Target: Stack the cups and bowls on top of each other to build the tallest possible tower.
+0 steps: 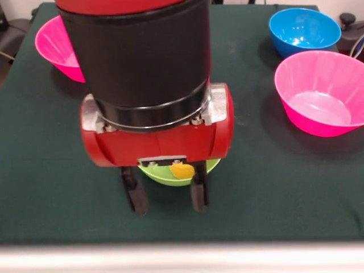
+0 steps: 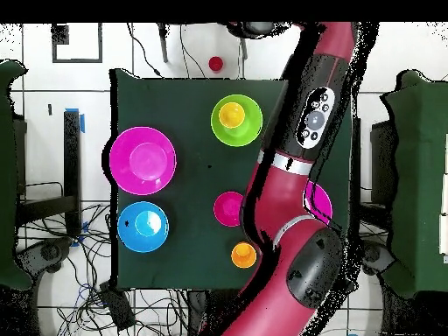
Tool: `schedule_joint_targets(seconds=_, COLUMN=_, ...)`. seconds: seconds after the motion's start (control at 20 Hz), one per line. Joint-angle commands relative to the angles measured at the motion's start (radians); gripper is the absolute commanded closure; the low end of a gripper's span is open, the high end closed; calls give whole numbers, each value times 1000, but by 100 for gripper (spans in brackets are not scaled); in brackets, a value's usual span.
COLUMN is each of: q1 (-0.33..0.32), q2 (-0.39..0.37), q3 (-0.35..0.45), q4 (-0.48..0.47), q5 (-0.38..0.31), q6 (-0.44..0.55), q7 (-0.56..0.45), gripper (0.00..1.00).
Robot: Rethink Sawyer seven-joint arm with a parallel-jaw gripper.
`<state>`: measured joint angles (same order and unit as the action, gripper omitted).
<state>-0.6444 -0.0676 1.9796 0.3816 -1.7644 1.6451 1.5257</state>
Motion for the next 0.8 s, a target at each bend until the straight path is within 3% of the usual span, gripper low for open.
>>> schedule_joint_targets(seconds=0.05, q1=28, q2=8, q3=-264, q4=4, q5=49, q6=116, q7=168, gripper=0)
schedule_joint_targets(seconds=0.4, q1=34, q2=2, q3=-323, q4=-11, q5=138, q6=207, q7=201, gripper=0)
schedule_joint_targets(seconds=0.6, q1=47, q2=2, q3=-356, q4=-32, q5=147, q6=256, q7=181, gripper=0)
schedule_joint_targets(seconds=0.8, q1=57, q2=16, q3=-374, q4=-47, q5=173, q6=373, q7=195, gripper=0)
